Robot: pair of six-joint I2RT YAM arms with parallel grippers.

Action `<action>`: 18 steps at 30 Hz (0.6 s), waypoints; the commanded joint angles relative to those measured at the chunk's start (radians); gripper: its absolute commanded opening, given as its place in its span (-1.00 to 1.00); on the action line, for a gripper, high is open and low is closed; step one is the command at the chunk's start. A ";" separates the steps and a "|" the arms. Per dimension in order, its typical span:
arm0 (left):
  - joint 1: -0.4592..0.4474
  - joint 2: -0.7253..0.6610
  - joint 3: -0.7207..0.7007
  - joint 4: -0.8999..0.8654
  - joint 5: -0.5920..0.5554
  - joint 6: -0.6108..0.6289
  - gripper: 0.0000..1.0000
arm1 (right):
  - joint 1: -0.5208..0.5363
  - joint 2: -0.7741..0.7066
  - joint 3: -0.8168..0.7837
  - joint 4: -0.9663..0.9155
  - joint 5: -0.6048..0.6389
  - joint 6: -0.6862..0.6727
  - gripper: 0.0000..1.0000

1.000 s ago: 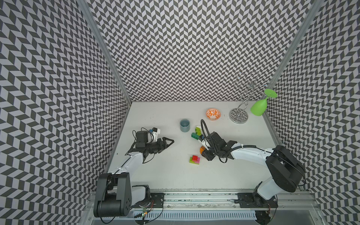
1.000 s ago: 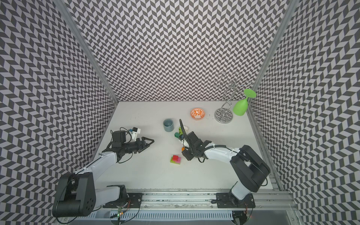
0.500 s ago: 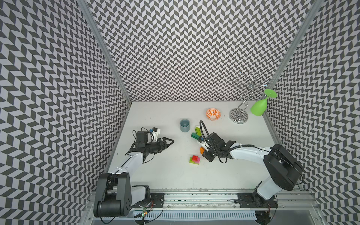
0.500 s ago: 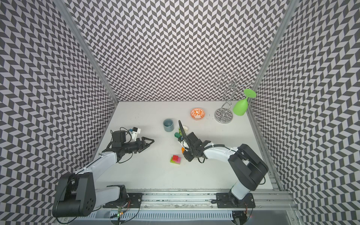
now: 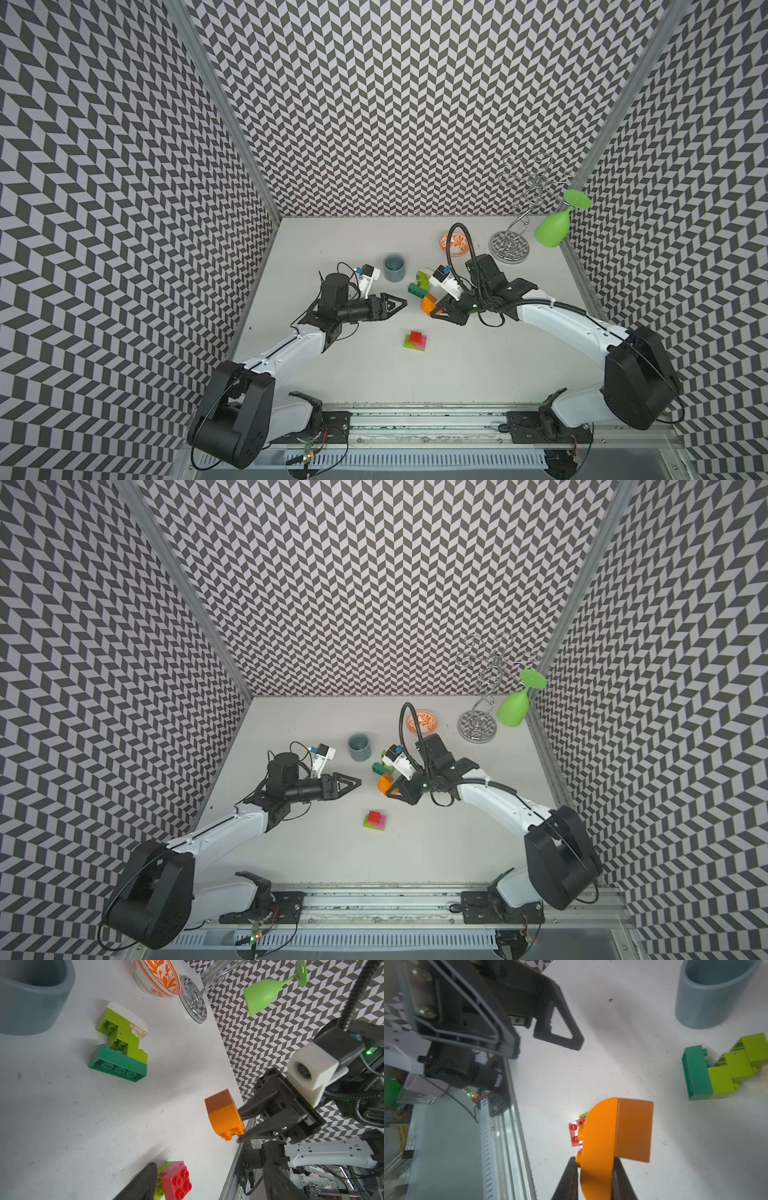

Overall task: Assemble the letter s with lego
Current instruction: Pick up the lego brick from the center of the board.

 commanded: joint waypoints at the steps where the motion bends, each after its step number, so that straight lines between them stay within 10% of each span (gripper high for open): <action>1: -0.028 0.020 0.006 0.174 0.023 -0.104 0.65 | -0.007 -0.025 -0.018 0.003 -0.112 -0.043 -0.96; 18: -0.137 0.187 0.013 0.319 0.025 -0.218 0.61 | -0.004 -0.046 -0.064 0.047 -0.110 -0.110 -0.93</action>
